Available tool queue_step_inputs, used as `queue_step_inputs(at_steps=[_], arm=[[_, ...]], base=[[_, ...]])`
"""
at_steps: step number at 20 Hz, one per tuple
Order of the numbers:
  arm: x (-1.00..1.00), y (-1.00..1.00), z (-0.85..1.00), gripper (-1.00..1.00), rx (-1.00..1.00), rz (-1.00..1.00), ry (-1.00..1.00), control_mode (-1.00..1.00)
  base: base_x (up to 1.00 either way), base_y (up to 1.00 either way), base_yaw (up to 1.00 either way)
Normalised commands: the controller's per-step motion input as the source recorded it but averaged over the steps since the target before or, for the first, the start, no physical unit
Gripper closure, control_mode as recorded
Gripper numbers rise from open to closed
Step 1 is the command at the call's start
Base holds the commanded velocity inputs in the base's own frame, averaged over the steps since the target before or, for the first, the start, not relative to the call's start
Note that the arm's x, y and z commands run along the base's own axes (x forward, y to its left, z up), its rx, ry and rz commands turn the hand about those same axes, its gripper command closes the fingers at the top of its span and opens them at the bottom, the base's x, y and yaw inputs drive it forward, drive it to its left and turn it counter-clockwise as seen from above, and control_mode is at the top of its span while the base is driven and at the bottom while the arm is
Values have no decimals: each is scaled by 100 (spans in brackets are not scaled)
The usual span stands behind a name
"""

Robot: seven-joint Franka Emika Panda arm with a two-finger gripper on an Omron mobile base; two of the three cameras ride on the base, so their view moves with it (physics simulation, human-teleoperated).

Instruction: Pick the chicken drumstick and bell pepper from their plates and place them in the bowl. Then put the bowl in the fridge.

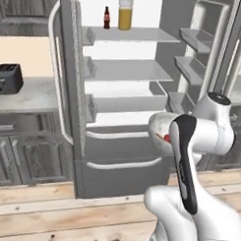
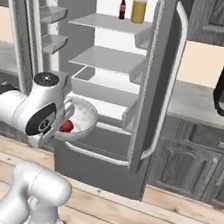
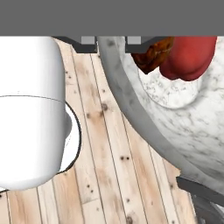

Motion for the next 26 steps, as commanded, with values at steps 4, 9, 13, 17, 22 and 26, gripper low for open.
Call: queue_step_inputs(at_steps=[4, 9, 13, 17, 22, 26], arm=[[0, 0, 0, 100, 0, 0, 0, 100], [0, 0, 0, 100, 0, 0, 0, 100], [0, 0, 0, 100, 0, 0, 0, 100], [0, 0, 0, 100, 0, 0, 0, 100], [0, 0, 0, 100, 0, 0, 0, 100], [0, 0, 0, 100, 0, 0, 0, 100]], base=[[54, 45, -19], [62, 19, 0], [64, 7, -1], [52, 15, 9], [64, 6, 12], [66, 0, 3]])
